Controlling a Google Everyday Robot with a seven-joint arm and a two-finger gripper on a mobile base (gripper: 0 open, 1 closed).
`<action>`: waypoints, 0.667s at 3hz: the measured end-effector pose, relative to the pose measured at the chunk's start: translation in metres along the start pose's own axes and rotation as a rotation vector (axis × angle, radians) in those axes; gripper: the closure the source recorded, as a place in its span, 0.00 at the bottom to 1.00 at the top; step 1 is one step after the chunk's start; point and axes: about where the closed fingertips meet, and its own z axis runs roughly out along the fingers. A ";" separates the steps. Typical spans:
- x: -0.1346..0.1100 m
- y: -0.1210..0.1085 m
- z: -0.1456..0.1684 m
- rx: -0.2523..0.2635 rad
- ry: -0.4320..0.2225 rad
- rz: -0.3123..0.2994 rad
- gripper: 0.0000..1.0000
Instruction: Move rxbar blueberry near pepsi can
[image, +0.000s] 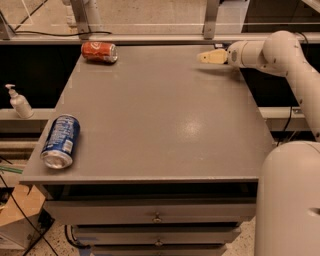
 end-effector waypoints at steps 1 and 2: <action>0.003 -0.007 0.009 0.020 0.011 0.010 0.18; 0.007 -0.012 0.013 0.037 0.023 0.014 0.41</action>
Offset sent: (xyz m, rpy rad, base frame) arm 0.0194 -0.0165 -0.0123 -0.0253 0.0307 -0.0681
